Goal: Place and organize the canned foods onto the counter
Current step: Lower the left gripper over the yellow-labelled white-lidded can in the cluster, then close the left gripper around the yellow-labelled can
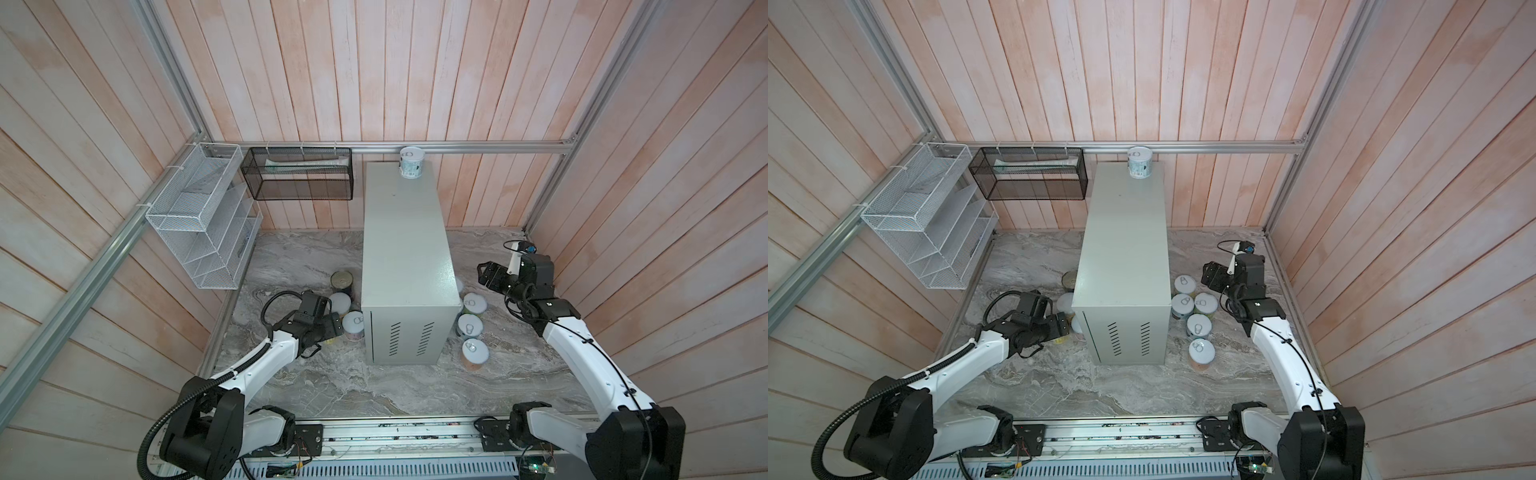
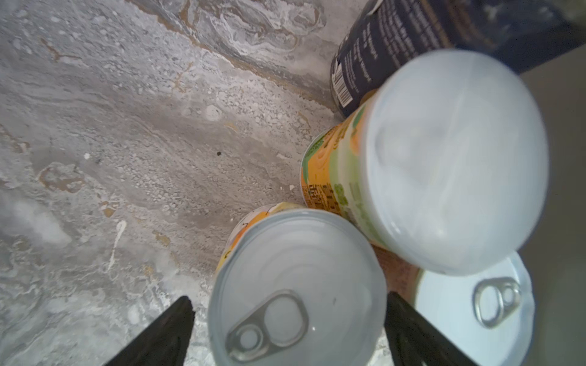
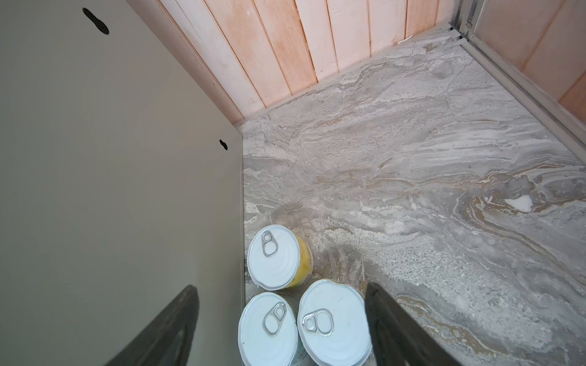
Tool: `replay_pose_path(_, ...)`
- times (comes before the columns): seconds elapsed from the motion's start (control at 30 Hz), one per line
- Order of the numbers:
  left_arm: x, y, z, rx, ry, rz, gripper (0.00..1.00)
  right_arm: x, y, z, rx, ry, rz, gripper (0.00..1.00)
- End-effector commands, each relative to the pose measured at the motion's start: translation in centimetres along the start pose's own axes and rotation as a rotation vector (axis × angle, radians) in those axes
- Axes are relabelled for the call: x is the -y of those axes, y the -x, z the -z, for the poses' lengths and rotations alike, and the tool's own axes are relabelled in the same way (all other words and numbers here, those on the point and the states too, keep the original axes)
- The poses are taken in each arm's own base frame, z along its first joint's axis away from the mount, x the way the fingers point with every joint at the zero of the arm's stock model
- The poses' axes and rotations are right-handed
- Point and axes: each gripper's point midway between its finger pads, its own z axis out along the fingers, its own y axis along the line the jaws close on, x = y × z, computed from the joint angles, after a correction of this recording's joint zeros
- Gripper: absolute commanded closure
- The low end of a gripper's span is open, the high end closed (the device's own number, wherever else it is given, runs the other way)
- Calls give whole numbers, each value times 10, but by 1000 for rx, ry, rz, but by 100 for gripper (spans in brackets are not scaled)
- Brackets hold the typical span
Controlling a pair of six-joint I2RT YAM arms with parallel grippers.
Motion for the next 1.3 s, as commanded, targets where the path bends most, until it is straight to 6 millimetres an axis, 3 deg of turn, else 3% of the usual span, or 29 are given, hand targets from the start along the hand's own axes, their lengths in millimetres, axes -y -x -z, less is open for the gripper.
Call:
replay_pose_path(0.0, -3, 1, -7, -3, 20, 23, 9, 1, -1, 1, 10, 8, -8, 18)
replay_pose_path(0.6, -16, -9, -28, -20, 80, 55, 16, -2, -9, -7, -13, 54, -30, 18)
replay_pose_path(0.8, -19, -7, -28, -7, 97, 54, 4, -2, -12, -10, -21, 57, -31, 18)
replay_pose_path(0.93, -19, -1, -27, 7, 107, 44, 4, -1, -13, -12, -24, 57, -30, 18)
replay_pose_path(1.17, -20, 7, -28, 27, 133, 28, 10, 0, -15, -15, -29, 55, -27, 18)
replay_pose_path(1.27, -21, 6, -29, 25, 137, 24, 20, 0, -14, -14, -23, 56, -23, 18)
